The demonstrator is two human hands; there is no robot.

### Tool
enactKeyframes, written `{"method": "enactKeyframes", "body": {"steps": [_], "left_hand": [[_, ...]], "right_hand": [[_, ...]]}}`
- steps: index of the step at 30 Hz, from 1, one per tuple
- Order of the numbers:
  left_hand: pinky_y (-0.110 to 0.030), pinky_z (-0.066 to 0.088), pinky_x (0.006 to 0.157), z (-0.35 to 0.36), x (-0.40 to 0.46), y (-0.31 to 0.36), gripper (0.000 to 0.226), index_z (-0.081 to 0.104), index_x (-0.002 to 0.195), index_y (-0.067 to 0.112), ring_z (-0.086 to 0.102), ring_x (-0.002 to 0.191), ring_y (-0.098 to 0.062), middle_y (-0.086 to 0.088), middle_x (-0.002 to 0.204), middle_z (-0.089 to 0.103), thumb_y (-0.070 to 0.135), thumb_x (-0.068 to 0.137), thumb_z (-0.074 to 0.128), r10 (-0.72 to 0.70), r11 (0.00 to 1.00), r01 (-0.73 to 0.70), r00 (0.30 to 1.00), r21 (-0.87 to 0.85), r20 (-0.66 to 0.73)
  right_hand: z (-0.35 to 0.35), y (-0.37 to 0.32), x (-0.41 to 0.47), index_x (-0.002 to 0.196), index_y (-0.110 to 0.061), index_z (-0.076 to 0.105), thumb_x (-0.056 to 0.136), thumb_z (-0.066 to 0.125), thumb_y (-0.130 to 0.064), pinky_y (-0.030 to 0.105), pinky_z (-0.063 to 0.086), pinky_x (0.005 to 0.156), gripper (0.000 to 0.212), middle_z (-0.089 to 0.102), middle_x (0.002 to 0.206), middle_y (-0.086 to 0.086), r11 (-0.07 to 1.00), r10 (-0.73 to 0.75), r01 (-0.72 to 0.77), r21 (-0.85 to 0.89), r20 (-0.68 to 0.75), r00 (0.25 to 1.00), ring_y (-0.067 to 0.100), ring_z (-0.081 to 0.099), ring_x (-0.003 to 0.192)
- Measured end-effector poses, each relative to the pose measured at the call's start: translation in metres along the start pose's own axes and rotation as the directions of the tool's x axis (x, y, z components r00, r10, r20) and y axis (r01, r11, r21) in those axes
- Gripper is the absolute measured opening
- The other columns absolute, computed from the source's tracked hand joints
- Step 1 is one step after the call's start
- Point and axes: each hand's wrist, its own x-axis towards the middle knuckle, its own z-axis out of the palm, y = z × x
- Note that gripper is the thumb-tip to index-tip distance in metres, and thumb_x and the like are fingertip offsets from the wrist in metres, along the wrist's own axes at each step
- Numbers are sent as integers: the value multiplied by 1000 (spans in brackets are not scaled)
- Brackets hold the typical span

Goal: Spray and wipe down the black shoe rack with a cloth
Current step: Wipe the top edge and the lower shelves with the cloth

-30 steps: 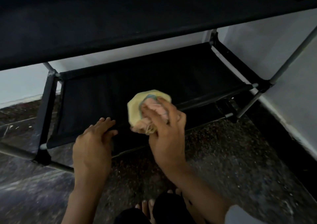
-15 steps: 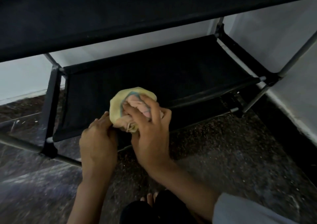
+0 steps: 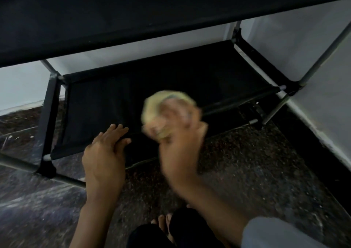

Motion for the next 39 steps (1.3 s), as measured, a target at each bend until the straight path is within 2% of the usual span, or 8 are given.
{"method": "enactKeyframes", "body": {"steps": [3,8,13,18,26,32,36,39], "left_hand": [[-35,43,66,-5,2,2,21,71,96,1,64,75,-39,-21,86,70,-11,81,62,34,999,-34,999,28,9],[-34,36,99,-4,2,-1,26,70,107,3,52,114,-22,-18,116,64,-4,81,67,26,999,-25,1000,-34,12],[-29,33,100,-1,1,-5,26,69,109,6,51,119,-21,-15,119,63,0,83,66,12,999,-11,1000,-41,23],[-33,32,102,0,-2,-4,26,69,109,3,51,120,-27,-17,119,63,2,83,67,1,999,0,1000,-43,16],[-53,46,82,-15,3,16,35,65,112,0,61,96,-48,-28,112,64,0,78,71,-39,990,17,986,137,162],[-42,49,80,-24,16,60,37,63,115,14,57,102,-37,-13,118,61,37,86,62,-211,872,44,933,488,293],[-33,41,100,11,29,101,50,43,139,25,43,130,-17,7,151,33,40,92,53,144,905,-311,867,292,477],[-34,49,93,42,33,122,44,45,138,30,53,121,-14,13,147,38,35,95,51,309,854,-479,781,203,543]], "right_hand": [[9,-25,-16,124,-34,58,84,49,-22,30,51,70,42,36,137,-8,985,-163,155,71,114,980,24,41,101],[-18,16,12,121,-38,59,72,77,-22,24,44,81,55,38,134,-10,997,-79,77,21,98,992,20,40,102],[-63,84,71,115,-30,62,69,83,-31,12,23,78,51,45,129,4,973,224,-230,-19,-156,962,31,49,108],[-39,63,52,118,-31,60,67,84,-21,16,19,77,57,44,131,1,967,237,-252,-39,-227,945,24,48,109],[-4,0,1,119,-32,65,86,41,-25,31,51,66,41,44,135,-6,936,-352,348,56,133,926,24,42,97],[-69,116,55,122,-27,60,70,75,-4,32,41,93,59,44,135,4,995,99,-99,12,-151,984,31,49,111],[-95,158,93,122,-26,57,69,85,-35,45,47,93,61,40,130,0,970,231,-195,142,-316,920,25,51,115],[-83,153,89,122,-19,58,69,86,-20,41,50,92,60,39,128,1,956,269,-188,223,-426,864,23,51,117]]}}
